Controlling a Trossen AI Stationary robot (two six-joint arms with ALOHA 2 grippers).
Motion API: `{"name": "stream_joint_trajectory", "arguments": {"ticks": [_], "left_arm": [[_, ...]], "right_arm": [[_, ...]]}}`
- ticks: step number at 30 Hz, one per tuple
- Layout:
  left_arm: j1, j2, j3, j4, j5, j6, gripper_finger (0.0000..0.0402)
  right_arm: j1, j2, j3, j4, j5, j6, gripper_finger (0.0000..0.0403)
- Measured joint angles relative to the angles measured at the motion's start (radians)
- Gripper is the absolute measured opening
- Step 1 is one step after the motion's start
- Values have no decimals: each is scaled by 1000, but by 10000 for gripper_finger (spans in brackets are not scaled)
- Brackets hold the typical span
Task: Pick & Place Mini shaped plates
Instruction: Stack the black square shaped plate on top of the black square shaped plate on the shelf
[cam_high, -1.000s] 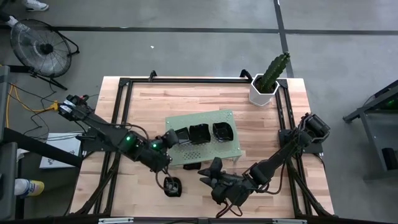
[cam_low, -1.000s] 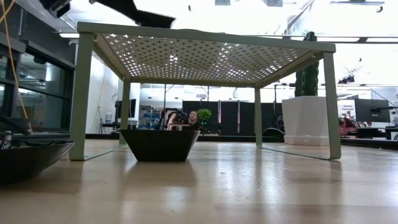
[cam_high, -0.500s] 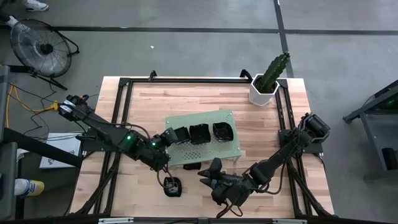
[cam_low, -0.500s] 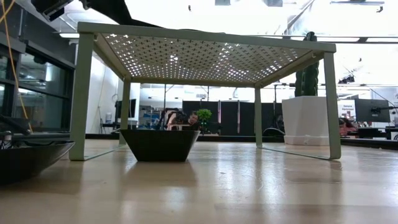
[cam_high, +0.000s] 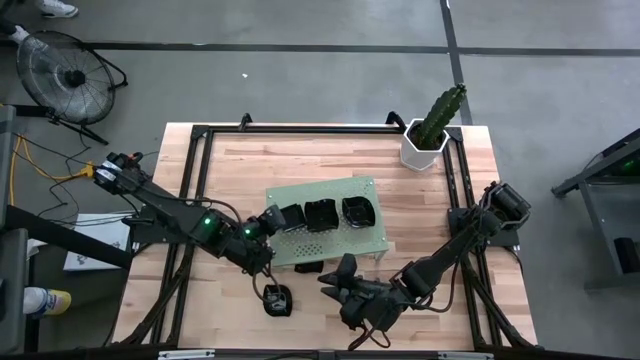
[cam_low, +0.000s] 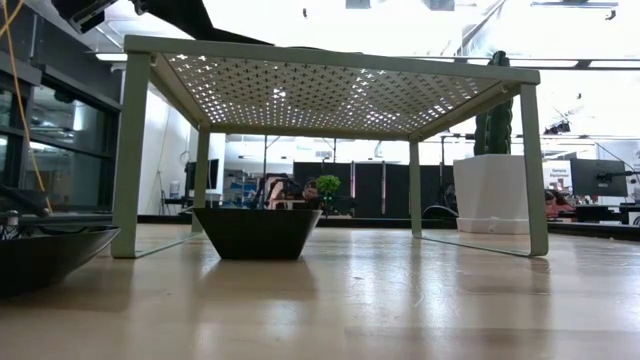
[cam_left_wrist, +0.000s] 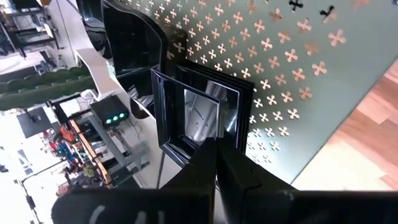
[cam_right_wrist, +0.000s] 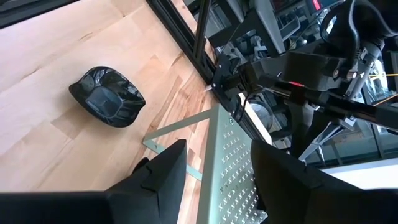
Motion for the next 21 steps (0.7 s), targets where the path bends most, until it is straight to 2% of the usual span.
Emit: {"name": "stream_joint_trajectory", "arguments": {"ticks": [12, 21], "left_arm": [[16, 44, 0, 15, 7, -57, 0], [27, 69, 0, 17, 1, -43, 0]], "right_arm": [[0, 0, 0, 19, -8, -2, 173], [0, 0, 0, 21, -8, -2, 170]]}}
